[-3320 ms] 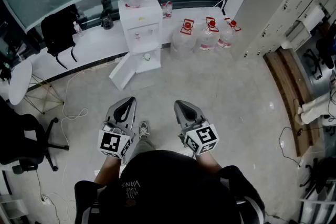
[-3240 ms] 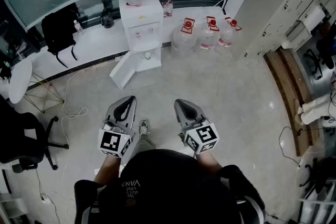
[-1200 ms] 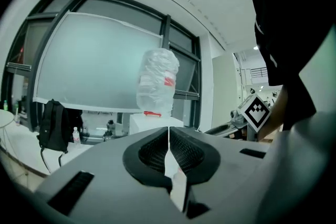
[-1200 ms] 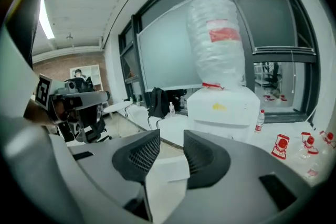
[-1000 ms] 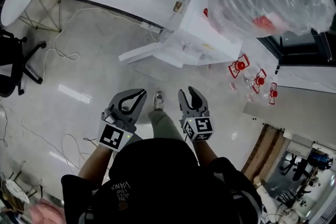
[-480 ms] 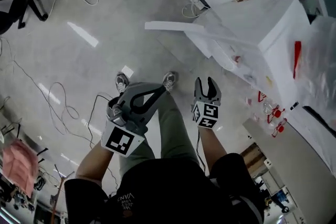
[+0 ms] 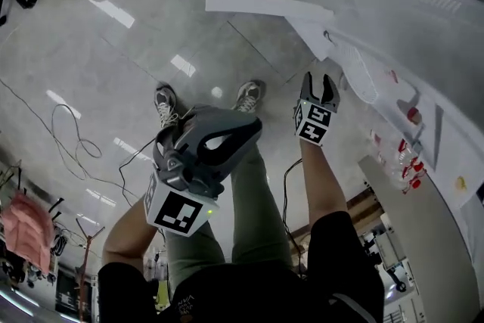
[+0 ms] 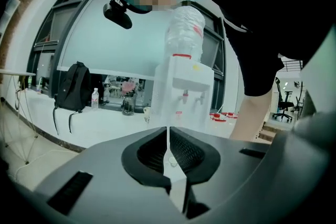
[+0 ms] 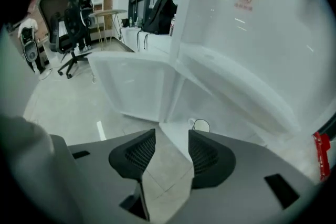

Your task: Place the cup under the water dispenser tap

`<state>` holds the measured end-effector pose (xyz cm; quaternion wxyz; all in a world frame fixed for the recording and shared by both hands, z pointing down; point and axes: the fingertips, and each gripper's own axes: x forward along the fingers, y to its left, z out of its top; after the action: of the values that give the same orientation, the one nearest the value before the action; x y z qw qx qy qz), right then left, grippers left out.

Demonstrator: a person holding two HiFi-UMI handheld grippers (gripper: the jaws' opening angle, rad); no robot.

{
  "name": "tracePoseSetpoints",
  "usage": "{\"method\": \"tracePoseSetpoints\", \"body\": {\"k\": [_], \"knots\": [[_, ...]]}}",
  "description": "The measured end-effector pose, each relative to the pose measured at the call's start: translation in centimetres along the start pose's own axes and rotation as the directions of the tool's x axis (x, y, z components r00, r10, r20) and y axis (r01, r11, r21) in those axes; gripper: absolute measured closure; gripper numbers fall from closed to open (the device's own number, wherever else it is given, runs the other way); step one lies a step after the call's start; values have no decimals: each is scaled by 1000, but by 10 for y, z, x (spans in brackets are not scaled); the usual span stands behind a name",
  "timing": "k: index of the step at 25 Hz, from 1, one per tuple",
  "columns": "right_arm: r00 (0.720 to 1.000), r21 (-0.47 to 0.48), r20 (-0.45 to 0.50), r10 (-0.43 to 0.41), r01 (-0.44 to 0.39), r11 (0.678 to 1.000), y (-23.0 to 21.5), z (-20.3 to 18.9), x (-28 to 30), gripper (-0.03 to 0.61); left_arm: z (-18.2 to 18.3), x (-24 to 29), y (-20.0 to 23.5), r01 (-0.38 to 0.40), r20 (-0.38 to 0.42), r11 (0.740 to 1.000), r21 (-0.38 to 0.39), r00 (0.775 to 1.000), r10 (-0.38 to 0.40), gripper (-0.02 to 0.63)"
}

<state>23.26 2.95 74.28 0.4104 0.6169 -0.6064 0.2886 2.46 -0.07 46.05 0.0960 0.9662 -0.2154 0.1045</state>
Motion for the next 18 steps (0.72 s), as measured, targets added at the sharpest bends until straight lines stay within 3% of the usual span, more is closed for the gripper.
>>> {"method": "tracePoseSetpoints", "body": {"k": [9, 18], "knots": [[997, -140, -50, -64, 56, 989, -30, -37, 125, 400, -89, 43, 6, 23, -34, 1000, 14, 999, -23, 591], [978, -294, -127, -166, 122, 948, -78, -57, 208, 400, -140, 77, 15, 3, -41, 1000, 27, 999, -2, 592]]}}
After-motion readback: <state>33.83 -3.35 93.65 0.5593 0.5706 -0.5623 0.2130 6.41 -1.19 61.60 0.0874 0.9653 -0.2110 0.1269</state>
